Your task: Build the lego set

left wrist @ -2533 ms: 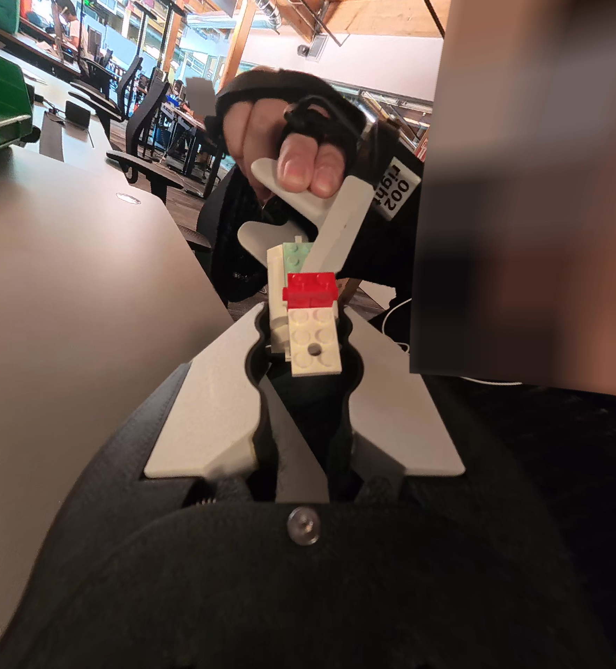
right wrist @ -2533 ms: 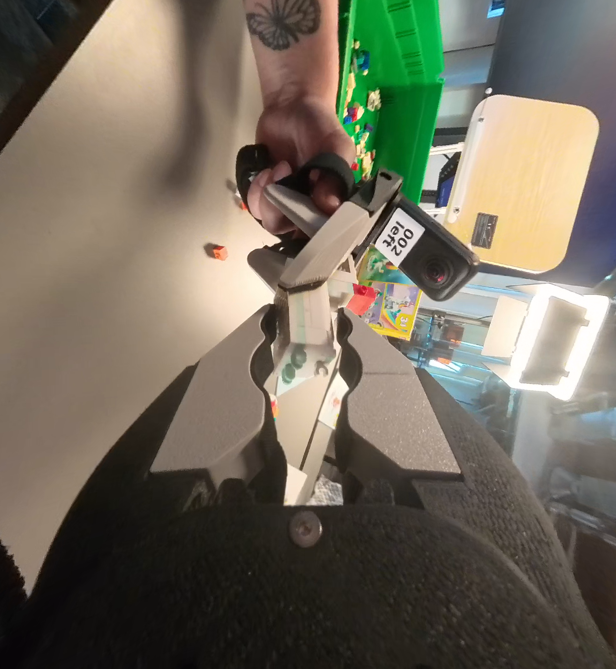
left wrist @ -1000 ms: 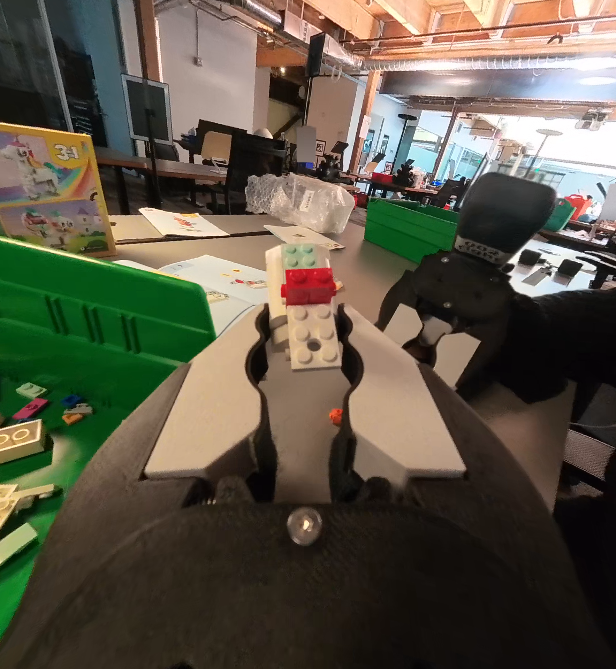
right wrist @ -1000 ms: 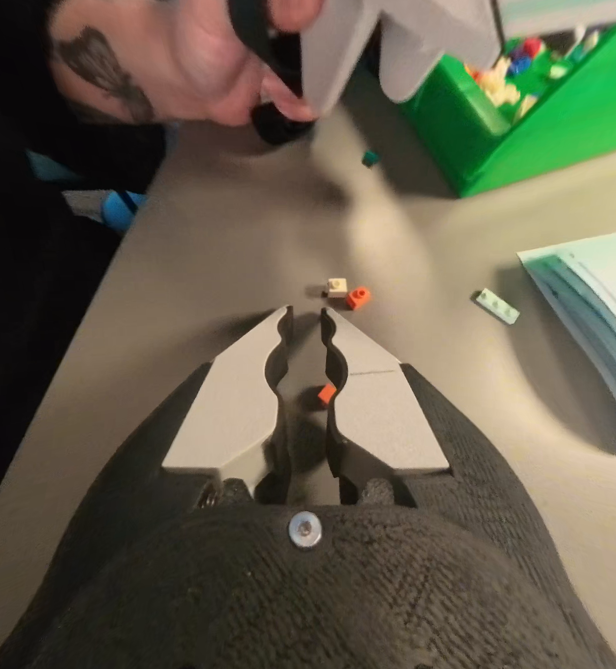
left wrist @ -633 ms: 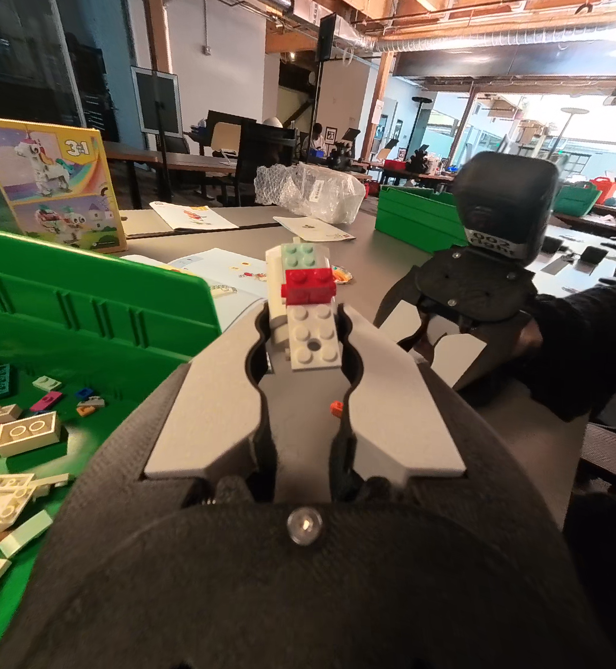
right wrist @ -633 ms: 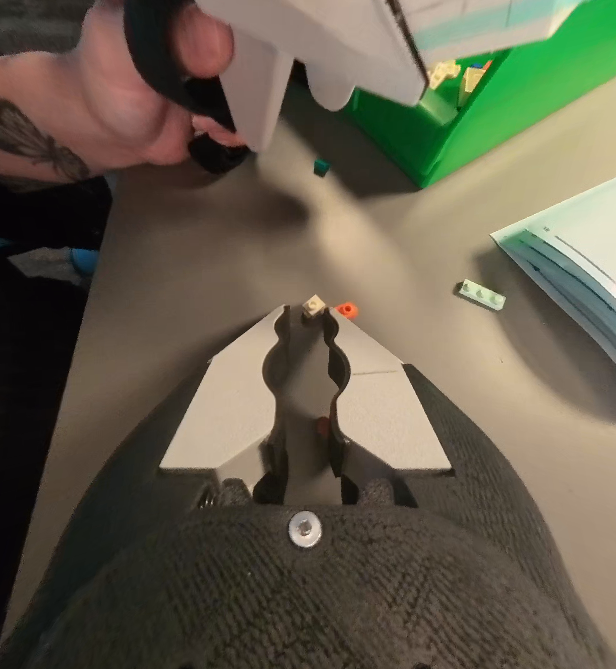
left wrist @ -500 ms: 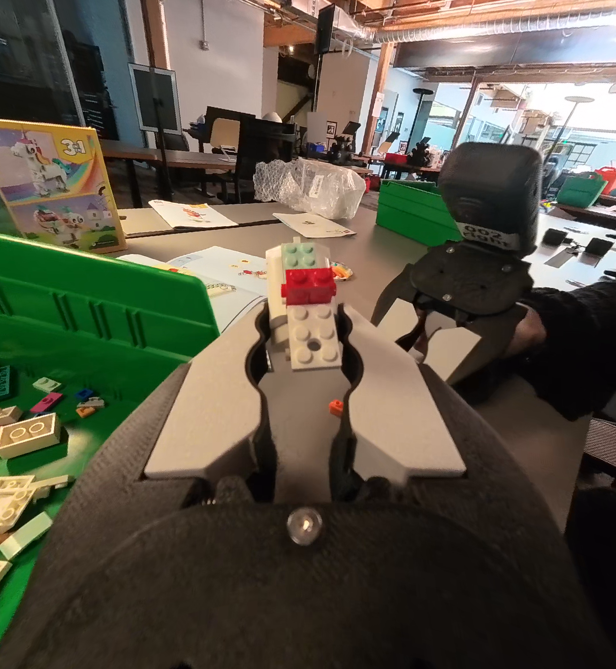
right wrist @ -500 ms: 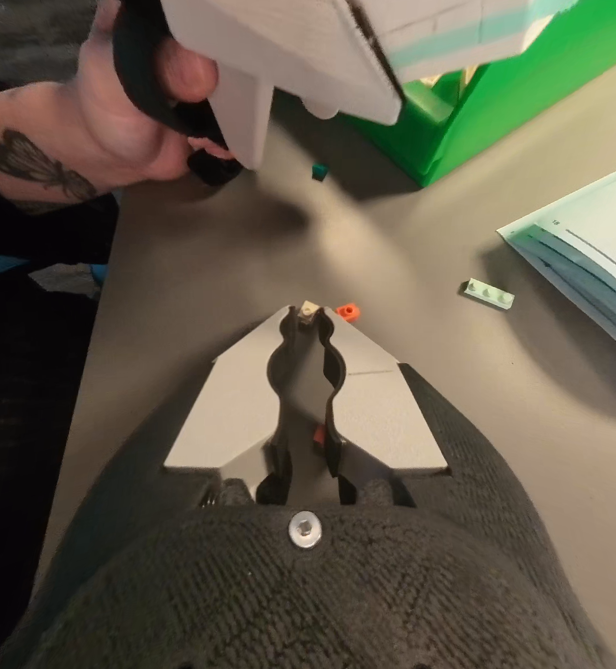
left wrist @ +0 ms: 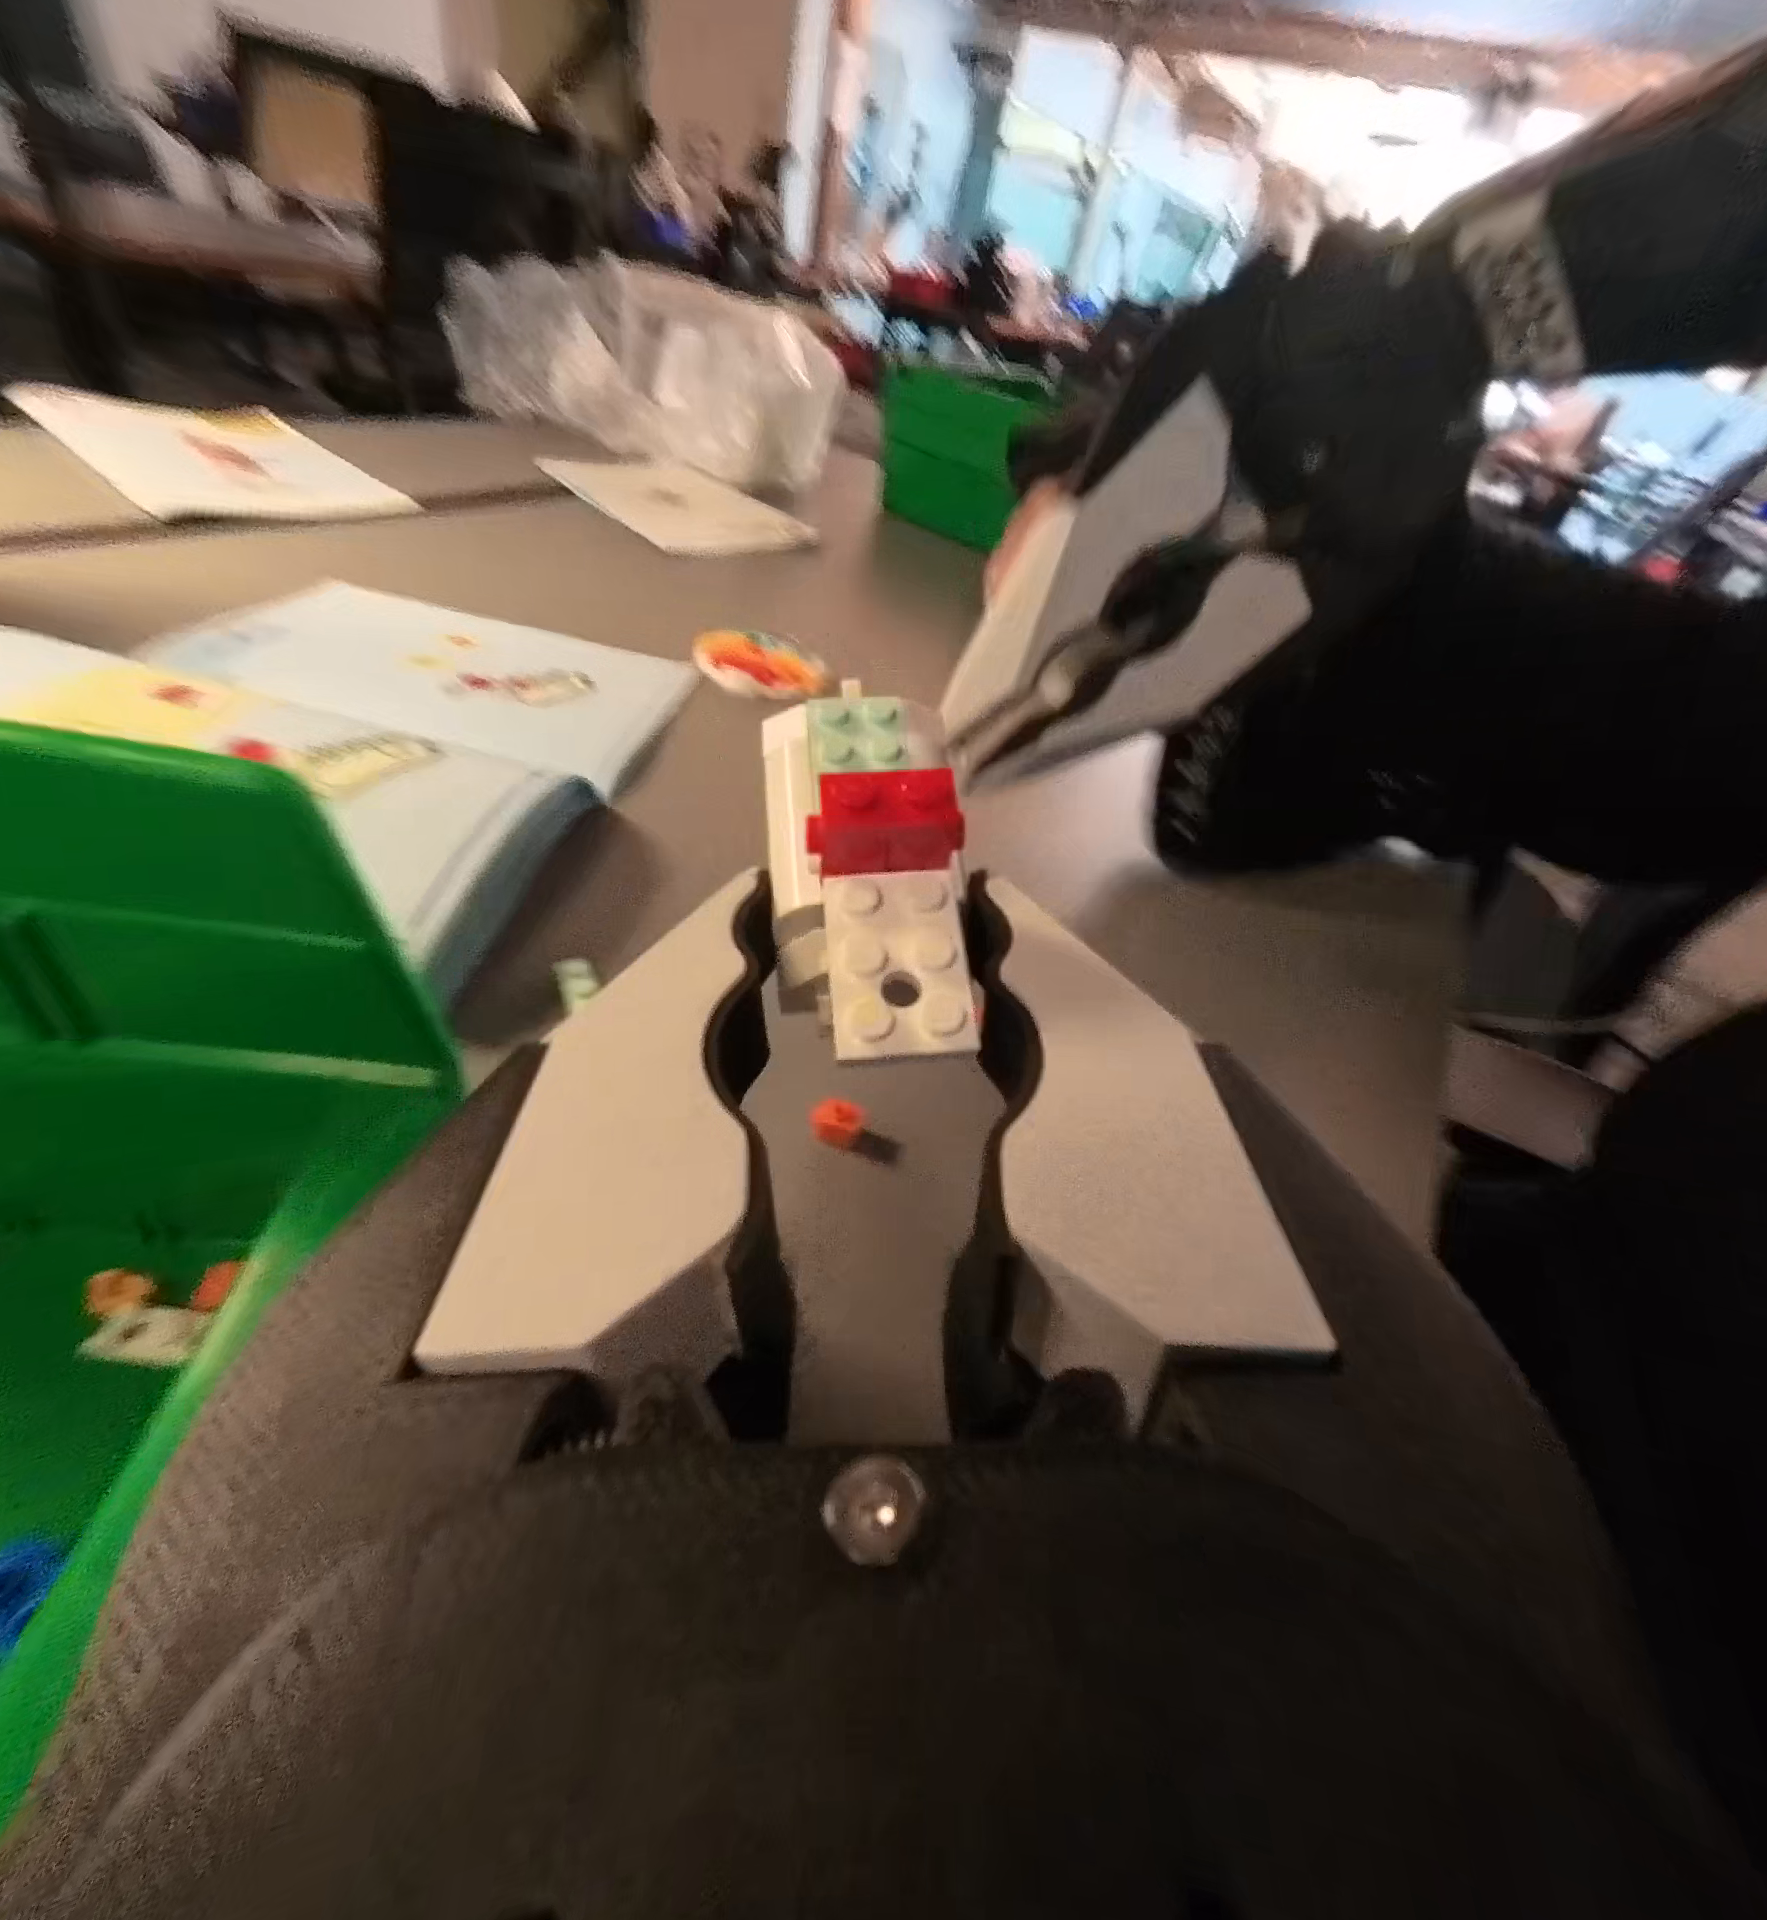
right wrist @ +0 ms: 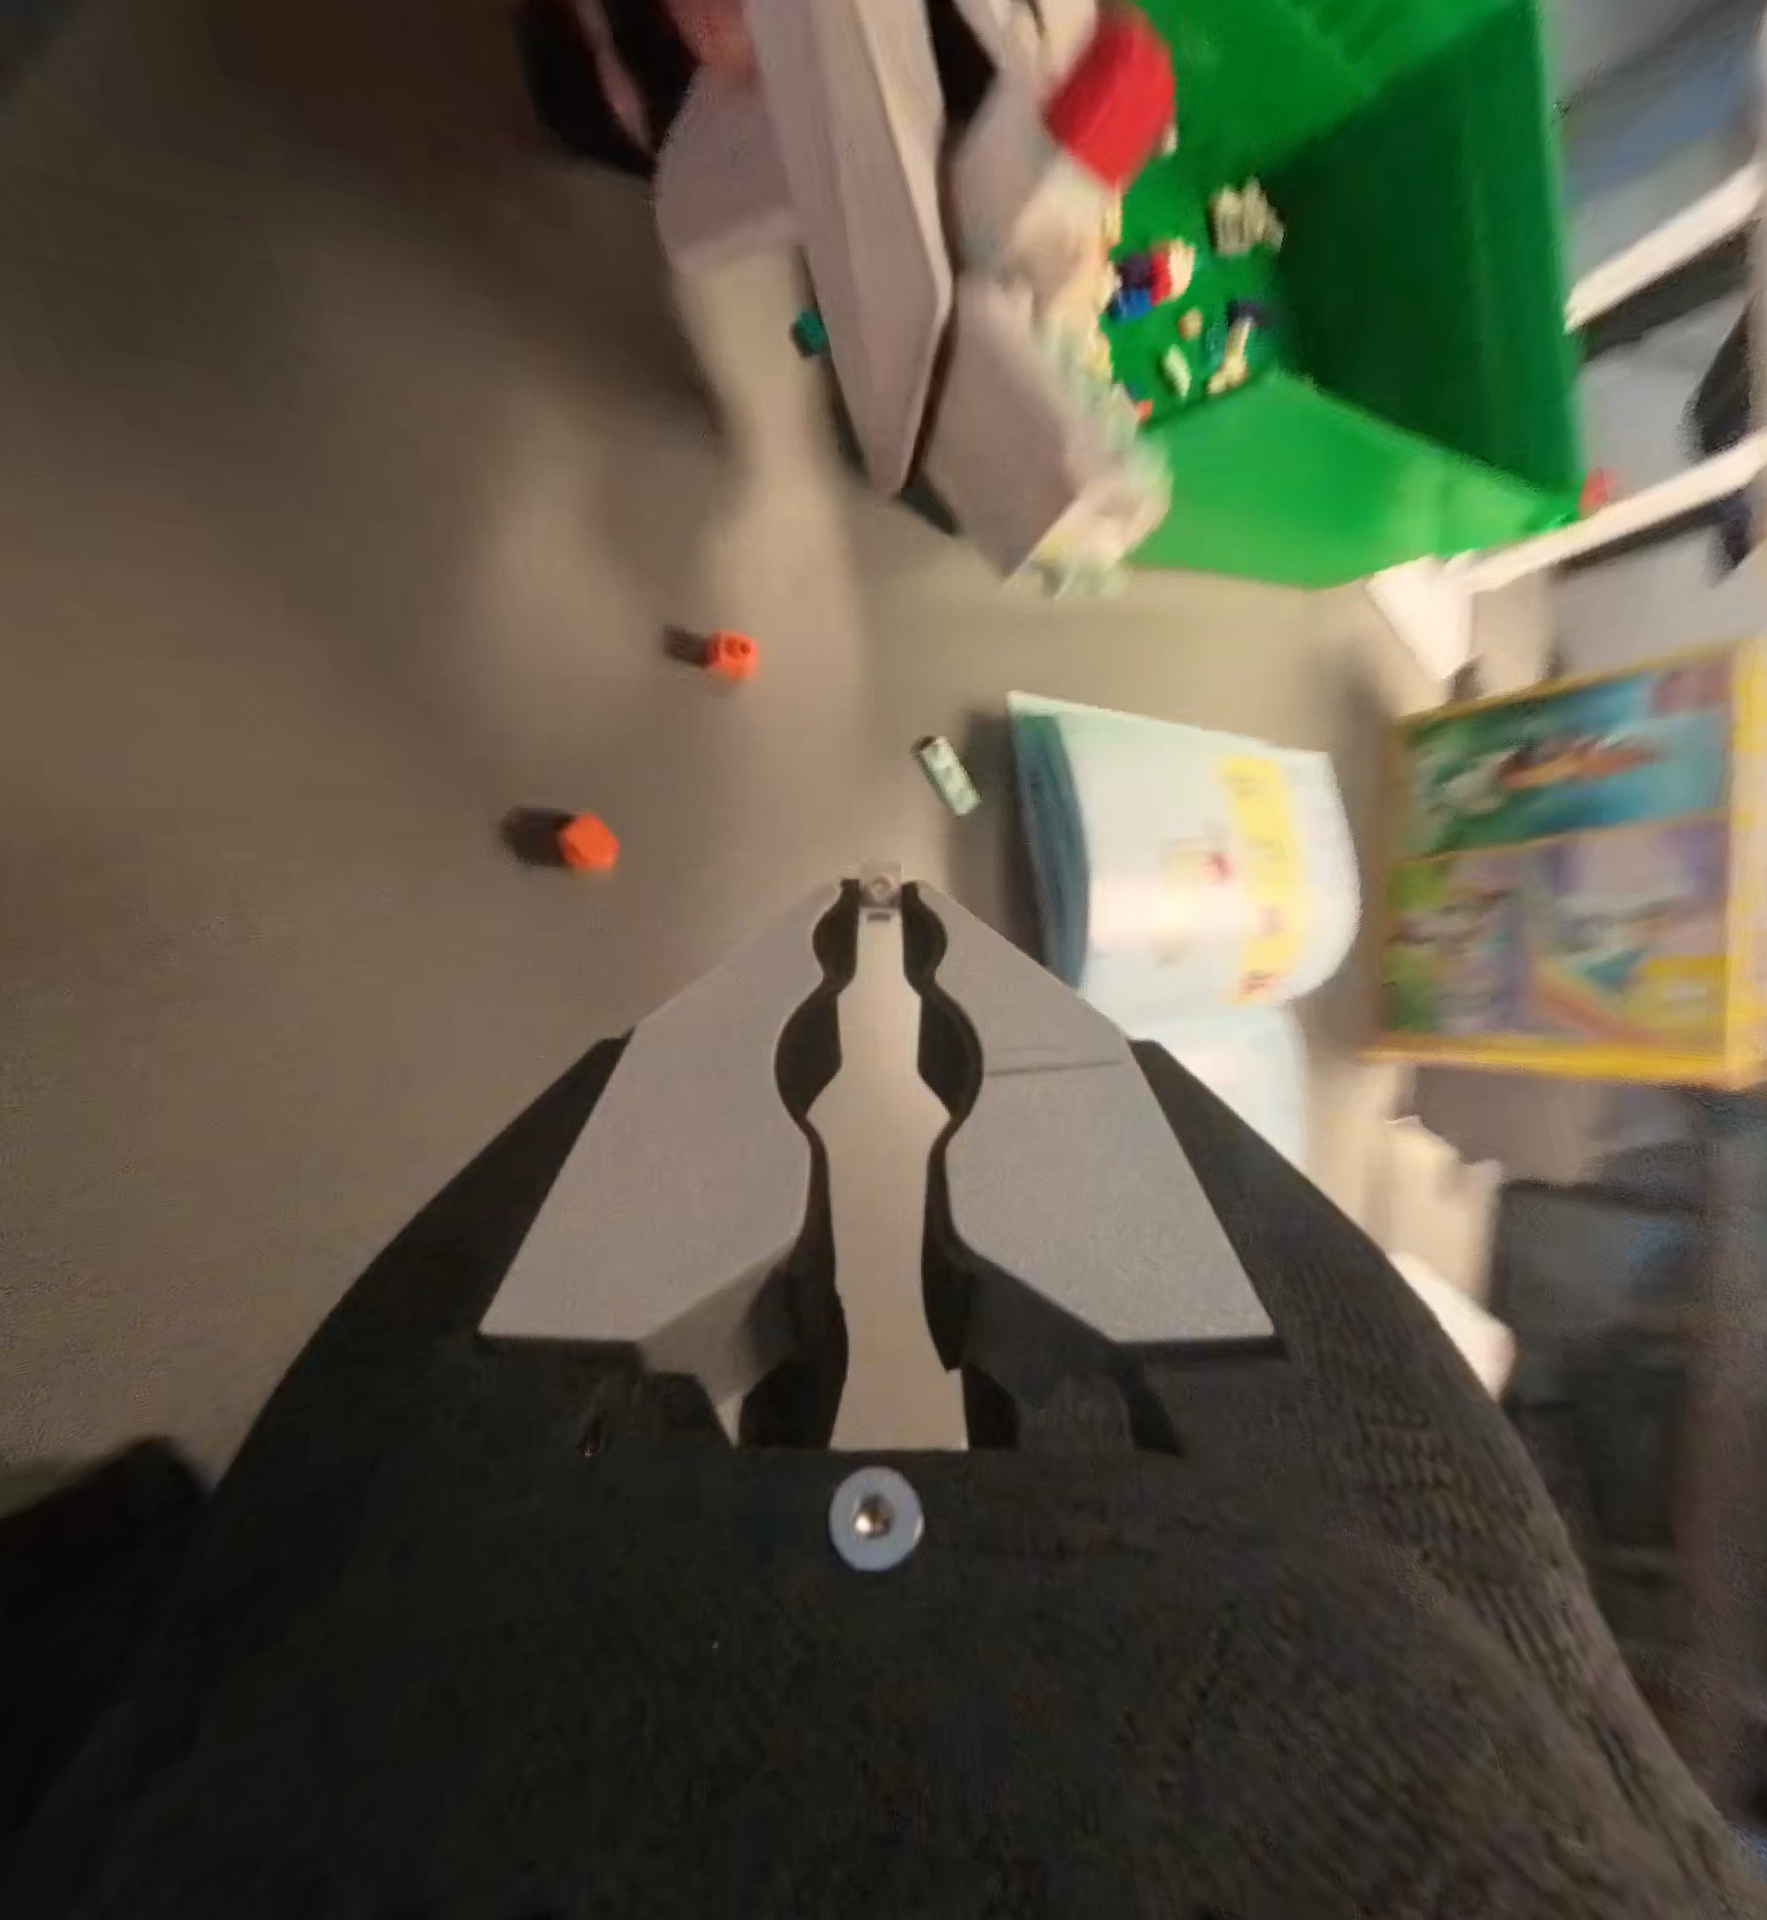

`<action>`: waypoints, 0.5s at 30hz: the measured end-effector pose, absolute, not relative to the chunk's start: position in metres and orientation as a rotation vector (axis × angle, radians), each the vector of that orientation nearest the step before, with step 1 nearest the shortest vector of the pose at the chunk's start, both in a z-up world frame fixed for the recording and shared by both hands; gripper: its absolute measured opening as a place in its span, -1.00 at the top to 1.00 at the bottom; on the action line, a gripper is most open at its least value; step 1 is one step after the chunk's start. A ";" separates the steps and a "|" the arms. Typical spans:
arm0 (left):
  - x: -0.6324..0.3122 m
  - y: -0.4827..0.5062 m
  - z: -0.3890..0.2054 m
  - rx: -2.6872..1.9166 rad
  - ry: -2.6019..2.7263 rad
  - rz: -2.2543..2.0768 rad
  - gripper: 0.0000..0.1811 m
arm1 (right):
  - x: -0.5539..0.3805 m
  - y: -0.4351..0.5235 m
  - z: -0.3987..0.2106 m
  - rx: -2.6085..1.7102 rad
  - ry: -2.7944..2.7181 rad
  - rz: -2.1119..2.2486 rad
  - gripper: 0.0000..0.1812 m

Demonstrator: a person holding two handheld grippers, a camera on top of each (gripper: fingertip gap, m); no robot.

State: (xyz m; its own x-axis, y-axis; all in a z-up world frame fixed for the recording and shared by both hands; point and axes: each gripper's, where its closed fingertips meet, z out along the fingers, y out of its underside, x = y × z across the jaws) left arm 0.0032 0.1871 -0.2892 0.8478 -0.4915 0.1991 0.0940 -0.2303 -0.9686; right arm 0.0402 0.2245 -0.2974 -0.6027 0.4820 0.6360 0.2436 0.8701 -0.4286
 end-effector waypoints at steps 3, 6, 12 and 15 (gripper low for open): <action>0.035 0.181 -0.301 -1.837 0.490 -0.761 0.60 | 0.050 0.209 -0.271 -0.205 -2.269 0.310 0.93; 0.064 0.173 -0.315 -1.991 0.715 -0.910 0.60 | 0.058 0.194 -0.265 -0.060 -2.366 0.298 0.93; 0.091 0.156 -0.318 -2.135 0.982 -1.333 0.61 | 0.072 0.167 -0.283 0.024 -2.596 0.394 0.93; 0.098 0.150 -0.313 -2.107 1.063 -1.486 0.61 | 0.075 0.164 -0.285 0.010 -2.648 0.436 0.93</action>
